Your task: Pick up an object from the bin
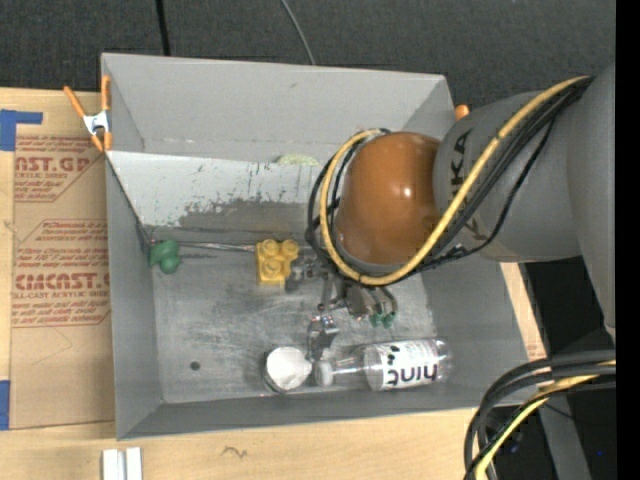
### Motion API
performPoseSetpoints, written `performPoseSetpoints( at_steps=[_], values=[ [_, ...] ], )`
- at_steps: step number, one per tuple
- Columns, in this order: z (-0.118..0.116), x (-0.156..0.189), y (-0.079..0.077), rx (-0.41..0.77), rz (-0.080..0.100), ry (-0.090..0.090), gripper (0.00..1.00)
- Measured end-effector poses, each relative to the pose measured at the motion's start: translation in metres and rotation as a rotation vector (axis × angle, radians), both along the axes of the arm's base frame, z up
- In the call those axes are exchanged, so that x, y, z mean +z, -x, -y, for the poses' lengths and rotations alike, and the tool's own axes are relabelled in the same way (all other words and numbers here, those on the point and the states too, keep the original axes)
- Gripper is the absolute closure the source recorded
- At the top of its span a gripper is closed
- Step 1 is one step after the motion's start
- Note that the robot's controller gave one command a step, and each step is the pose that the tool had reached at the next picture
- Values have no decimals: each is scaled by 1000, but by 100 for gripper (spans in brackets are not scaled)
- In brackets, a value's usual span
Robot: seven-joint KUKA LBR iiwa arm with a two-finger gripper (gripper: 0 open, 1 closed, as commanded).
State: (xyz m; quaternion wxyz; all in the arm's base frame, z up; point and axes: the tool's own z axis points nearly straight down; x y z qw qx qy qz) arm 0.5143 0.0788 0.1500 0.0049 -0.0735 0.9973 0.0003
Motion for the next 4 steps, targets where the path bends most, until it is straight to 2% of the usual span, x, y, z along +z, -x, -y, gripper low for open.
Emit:
performPoseSetpoints(
  at_steps=[1, 2, 3, 4],
  values=[
    [-18, -36, 34, 211, -14, 1, 0],
    [-39, -43, 35, 210, -11, 1, 0],
    [-21, -67, 31, 326, 7, 0, 0],
    [-1, -75, 38, 86, -30, 2, 100]
  ],
)
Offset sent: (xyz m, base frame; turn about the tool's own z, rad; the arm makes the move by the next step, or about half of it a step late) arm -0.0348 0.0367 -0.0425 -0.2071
